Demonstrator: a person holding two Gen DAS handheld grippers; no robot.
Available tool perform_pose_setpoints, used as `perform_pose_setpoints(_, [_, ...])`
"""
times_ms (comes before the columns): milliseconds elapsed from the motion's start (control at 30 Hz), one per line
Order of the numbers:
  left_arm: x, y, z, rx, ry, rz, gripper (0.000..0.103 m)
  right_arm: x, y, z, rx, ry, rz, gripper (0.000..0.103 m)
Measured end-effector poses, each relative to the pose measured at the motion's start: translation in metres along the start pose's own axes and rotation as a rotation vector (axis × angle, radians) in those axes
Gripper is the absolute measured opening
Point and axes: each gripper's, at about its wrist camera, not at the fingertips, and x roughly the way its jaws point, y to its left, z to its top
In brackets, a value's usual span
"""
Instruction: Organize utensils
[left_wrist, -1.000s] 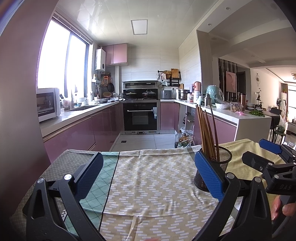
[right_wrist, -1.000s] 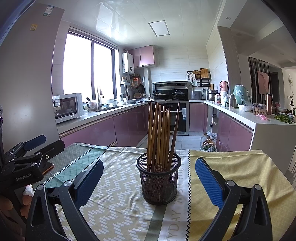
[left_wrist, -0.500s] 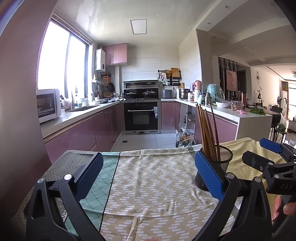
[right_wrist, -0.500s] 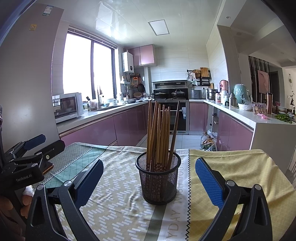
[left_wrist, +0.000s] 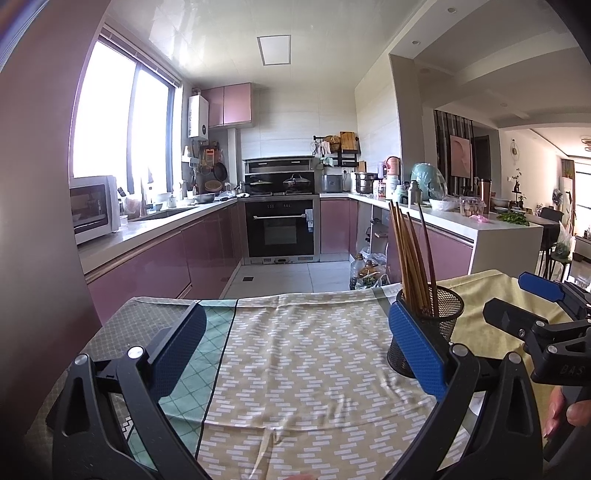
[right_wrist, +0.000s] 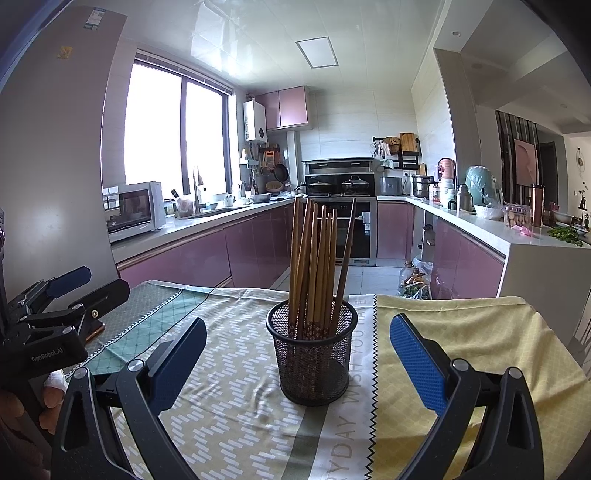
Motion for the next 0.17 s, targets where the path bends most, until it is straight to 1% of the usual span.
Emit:
perform_pose_setpoints(100, [0.002,0.002,-0.001,0.001,0.014,0.005,0.097,0.009,-0.018,-0.004,0.020,0.057,-0.022,0.096])
perform_pose_setpoints(133, [0.003,0.004,-0.001,0.000,0.019,0.007,0.097,0.012,-0.027,-0.005,0.027,0.077,-0.043,0.096])
perform_pose_setpoints(167, [0.004,0.005,-0.001,-0.002,0.026,0.008,0.097,0.019,-0.038,-0.009,0.032,0.117,-0.075,0.096])
